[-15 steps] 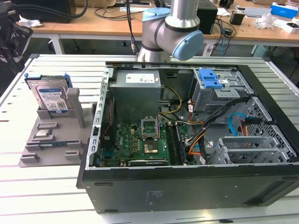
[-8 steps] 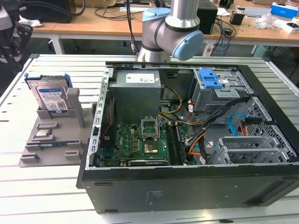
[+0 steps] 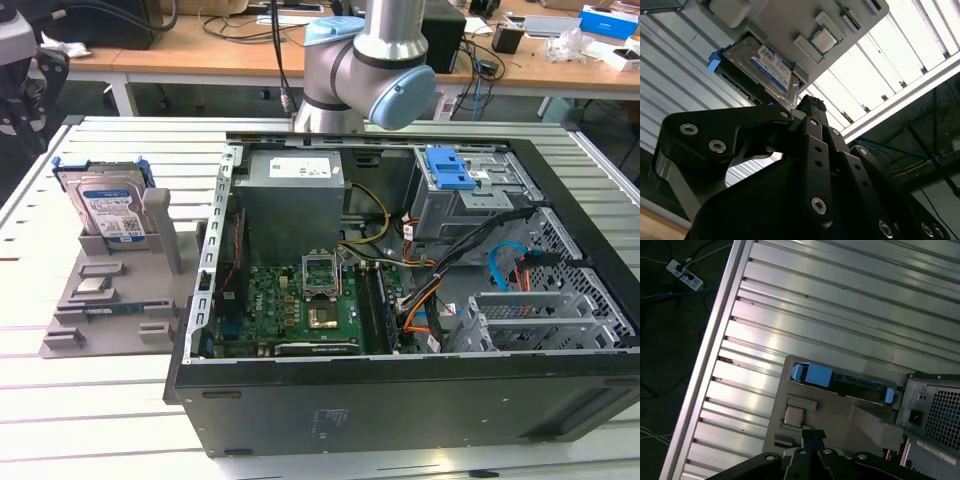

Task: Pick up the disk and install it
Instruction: 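Pick up the disk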

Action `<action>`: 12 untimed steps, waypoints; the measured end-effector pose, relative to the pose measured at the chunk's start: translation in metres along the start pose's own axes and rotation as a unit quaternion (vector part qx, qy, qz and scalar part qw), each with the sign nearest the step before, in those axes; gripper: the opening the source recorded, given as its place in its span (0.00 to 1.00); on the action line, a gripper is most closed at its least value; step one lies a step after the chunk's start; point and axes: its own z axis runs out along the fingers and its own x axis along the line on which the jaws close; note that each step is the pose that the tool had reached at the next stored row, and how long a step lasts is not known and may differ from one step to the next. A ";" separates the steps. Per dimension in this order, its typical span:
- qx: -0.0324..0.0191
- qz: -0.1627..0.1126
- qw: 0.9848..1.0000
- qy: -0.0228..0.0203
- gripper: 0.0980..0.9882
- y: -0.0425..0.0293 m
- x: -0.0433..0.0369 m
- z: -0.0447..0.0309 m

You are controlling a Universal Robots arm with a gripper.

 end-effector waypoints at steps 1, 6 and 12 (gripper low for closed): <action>0.000 -0.007 1.000 0.000 0.01 0.0000 0.0000 0.0000; -0.001 -0.043 0.999 0.002 0.01 0.0000 0.0000 0.0001; -0.002 -0.087 0.996 0.004 0.01 0.0000 0.0000 0.0000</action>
